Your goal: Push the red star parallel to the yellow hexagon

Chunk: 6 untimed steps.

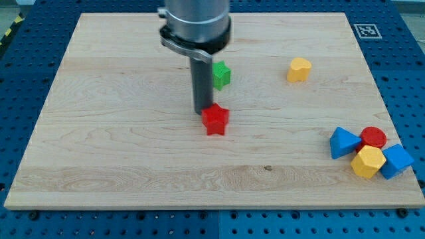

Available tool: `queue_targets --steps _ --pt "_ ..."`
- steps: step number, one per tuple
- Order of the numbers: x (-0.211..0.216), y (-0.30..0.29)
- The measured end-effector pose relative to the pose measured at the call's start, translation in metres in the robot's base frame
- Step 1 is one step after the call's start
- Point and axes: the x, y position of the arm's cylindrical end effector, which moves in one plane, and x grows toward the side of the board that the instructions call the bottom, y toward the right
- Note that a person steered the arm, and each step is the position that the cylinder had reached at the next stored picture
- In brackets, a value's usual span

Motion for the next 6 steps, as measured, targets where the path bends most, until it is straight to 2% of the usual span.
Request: queue_targets --steps 1,3,6 --pt "0.036 0.022" --pt "0.07 0.007" --pt "0.082 0.065"
